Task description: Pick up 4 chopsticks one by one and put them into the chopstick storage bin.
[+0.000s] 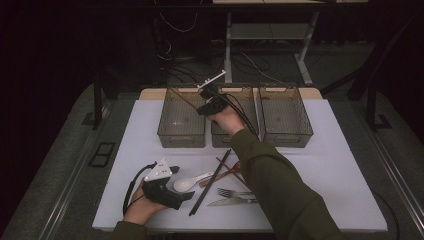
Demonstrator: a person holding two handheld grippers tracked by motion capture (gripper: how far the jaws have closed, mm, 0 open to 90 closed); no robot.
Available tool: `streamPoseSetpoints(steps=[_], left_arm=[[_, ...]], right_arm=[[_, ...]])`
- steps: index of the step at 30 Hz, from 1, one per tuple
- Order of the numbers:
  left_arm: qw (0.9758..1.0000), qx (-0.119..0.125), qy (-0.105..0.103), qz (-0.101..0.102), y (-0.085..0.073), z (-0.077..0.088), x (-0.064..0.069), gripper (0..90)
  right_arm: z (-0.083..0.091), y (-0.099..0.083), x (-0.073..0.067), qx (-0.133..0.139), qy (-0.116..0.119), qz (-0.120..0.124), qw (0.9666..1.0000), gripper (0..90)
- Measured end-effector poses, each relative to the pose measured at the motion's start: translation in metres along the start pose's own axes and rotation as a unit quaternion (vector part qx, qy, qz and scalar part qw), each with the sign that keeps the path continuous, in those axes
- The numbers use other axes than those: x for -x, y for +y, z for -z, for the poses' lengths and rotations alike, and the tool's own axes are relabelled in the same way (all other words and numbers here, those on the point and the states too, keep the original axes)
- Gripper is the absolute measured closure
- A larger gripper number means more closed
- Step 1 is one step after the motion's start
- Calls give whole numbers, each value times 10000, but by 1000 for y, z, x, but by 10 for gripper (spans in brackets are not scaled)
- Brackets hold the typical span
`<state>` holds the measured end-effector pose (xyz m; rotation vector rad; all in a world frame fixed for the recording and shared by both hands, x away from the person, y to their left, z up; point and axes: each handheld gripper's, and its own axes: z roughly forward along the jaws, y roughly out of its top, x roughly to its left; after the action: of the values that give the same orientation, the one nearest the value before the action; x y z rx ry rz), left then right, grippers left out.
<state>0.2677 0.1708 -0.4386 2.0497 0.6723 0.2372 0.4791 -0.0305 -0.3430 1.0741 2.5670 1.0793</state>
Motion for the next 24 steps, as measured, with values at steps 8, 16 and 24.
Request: streamPoseSetpoints(steps=[8,16,24], left_arm=[[10000,47,-6,1,0,0,0,0],[10000,52,-11,-5,0,1,0,0],[10000,54,-6,-13,0,2,0,0]], right_arm=[[-23,13,-6,-36,11,15,10000,840],[-38,23,-9,86,56,-17,9999,840],[-55,29,-15,32,76,-36,10000,840]])
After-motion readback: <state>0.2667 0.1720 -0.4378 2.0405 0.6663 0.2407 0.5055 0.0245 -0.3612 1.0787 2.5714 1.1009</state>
